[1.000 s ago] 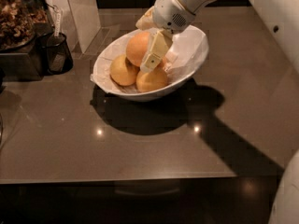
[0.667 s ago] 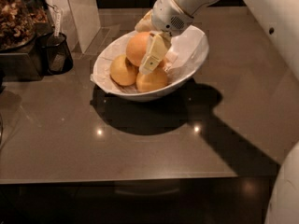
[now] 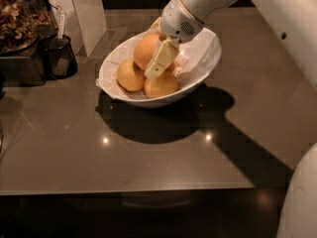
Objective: Pick orange from white bowl
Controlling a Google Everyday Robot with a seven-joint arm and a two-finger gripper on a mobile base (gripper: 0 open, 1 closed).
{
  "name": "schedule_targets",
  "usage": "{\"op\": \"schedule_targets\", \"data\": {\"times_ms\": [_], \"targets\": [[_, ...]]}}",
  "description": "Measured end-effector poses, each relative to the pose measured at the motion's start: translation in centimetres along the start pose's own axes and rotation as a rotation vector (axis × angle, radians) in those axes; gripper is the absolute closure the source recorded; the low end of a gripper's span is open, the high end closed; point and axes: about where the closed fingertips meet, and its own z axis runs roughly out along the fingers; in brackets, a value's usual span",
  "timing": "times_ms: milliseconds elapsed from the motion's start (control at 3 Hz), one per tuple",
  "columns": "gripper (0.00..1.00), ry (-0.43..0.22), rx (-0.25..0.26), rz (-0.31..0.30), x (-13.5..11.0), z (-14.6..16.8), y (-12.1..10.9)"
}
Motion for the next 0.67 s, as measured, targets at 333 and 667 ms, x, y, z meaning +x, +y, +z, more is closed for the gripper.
{"op": "schedule_targets", "data": {"times_ms": [333,667], "targets": [[0.56,-0.001,-0.004,0.000,0.06,0.15,-0.04],[0.79,-0.002,-0.004,0.001,0.09,0.17,-0.07]]}}
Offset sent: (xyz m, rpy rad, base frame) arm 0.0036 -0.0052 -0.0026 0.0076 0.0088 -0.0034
